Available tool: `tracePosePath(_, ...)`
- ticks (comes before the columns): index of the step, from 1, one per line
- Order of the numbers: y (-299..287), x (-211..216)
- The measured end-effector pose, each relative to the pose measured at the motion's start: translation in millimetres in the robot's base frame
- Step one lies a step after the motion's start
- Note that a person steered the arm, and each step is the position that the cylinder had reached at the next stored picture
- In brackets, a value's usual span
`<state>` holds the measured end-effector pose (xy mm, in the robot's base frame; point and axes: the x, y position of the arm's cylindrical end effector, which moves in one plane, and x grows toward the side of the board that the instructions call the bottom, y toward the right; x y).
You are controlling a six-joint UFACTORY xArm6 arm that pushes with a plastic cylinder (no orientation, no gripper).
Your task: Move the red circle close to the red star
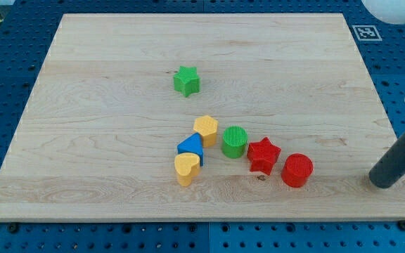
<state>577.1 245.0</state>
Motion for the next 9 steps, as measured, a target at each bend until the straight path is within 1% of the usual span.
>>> tracePosePath(2, -3.3, 29.4)
tracePosePath(3, -44.0, 35.0)
tracePosePath(4, -83.3, 19.3)
tracePosePath(8, -102.5, 11.2)
tracePosePath(9, -101.2, 39.9)
